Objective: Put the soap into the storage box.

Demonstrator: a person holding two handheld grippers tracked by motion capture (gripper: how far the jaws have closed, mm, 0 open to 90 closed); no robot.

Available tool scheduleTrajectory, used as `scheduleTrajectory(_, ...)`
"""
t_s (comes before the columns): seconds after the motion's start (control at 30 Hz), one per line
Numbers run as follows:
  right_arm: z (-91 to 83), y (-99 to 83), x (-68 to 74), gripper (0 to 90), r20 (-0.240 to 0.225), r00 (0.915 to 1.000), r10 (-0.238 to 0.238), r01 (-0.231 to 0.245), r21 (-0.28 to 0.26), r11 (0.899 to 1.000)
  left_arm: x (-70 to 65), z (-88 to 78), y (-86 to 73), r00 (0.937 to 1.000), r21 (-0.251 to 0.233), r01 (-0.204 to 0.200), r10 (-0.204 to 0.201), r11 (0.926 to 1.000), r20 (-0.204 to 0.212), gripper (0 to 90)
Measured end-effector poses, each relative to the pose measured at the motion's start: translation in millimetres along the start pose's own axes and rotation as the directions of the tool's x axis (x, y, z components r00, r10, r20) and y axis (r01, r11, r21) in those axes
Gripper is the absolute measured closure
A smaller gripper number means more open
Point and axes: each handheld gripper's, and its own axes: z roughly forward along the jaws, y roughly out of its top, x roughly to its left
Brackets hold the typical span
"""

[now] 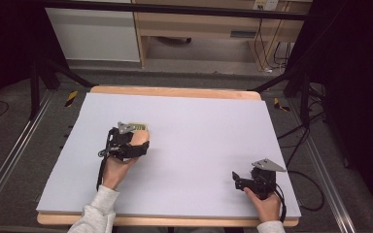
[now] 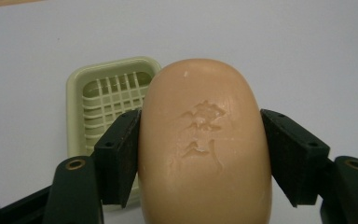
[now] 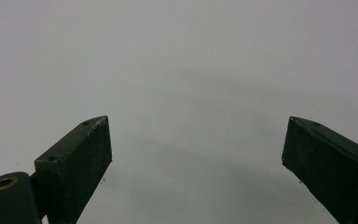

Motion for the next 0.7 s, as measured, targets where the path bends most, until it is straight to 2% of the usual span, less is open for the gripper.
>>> scheduleTrajectory(0.23, 0.3, 0.1, -0.3, 8.5, 0.001, 1.0, -0.001, 0.001, 0.001, 1.0, 7.7, 7.6, 7.2, 0.9999, 0.002, 0.002, -0.002, 1.0, -0.014, 31.5)
scheduleTrajectory(0.37, 0.2, 0.1, -0.7, 8.5, 0.003, 1.0, -0.002, 0.002, 0.001, 1.0, 13.0, 12.3, 10.6, 0.9997, 0.0, 0.018, -0.018, 0.9998, -0.018, 31.5)
scheduleTrajectory(0.7, 0.9, -0.1, -0.5, 8.5, 0.008, 1.0, 0.0, 0.0, 0.004, 1.0, 22.2, 24.7, 12.1, 0.9992, 0.012, 0.029, -0.029, 0.9995, -0.026, 31.5)
